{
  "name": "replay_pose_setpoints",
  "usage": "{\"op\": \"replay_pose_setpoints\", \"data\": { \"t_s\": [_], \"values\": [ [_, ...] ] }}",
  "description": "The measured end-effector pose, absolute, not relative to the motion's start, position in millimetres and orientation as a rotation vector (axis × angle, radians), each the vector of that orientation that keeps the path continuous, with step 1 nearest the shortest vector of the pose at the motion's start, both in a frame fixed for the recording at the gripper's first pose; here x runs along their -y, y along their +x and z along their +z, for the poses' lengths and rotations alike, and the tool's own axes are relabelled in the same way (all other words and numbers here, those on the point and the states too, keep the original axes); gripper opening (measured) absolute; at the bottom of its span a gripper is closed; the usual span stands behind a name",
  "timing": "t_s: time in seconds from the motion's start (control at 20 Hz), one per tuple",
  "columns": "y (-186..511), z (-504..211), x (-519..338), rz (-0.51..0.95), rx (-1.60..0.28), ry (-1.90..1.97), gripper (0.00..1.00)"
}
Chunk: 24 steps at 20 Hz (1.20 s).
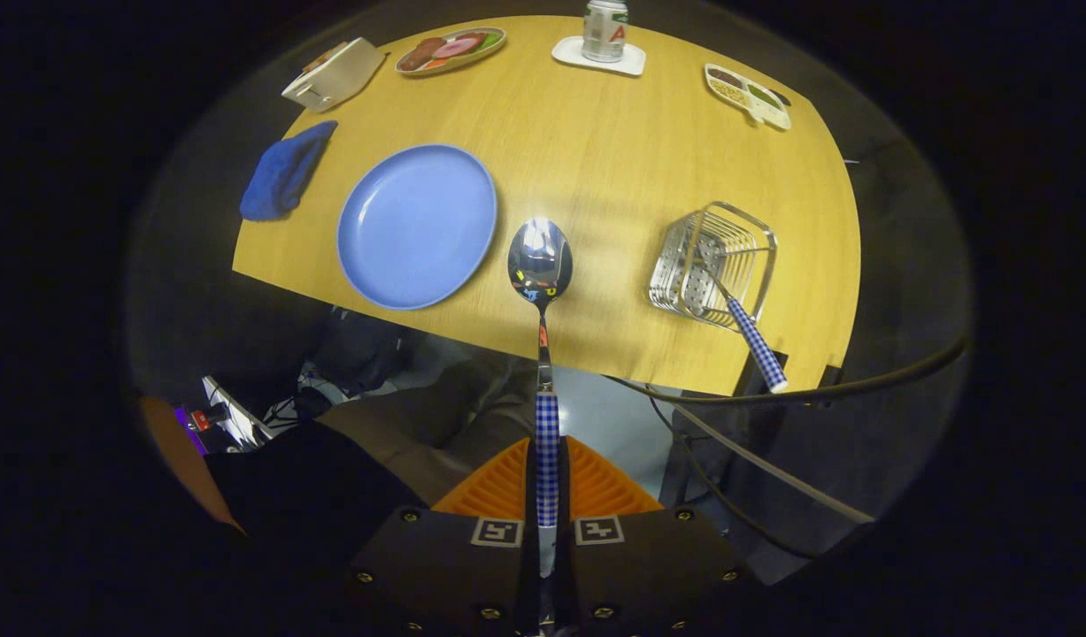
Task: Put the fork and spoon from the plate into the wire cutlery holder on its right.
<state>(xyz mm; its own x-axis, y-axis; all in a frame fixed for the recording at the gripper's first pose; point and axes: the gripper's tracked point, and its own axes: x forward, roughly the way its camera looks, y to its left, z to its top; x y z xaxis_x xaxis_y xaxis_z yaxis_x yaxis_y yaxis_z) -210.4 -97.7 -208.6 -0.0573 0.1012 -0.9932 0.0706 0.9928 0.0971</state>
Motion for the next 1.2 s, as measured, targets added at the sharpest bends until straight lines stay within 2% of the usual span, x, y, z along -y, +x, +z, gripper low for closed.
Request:
{"op": "replay_pose_setpoints", "data": {
  "t_s": [0.6,1.2],
  "values": [
    [-257,-153,236,-0.088,-1.792,-0.011,0.07],
    [-184,-179,264,0.085,-1.959,-0.189,0.07]
  ]
}}
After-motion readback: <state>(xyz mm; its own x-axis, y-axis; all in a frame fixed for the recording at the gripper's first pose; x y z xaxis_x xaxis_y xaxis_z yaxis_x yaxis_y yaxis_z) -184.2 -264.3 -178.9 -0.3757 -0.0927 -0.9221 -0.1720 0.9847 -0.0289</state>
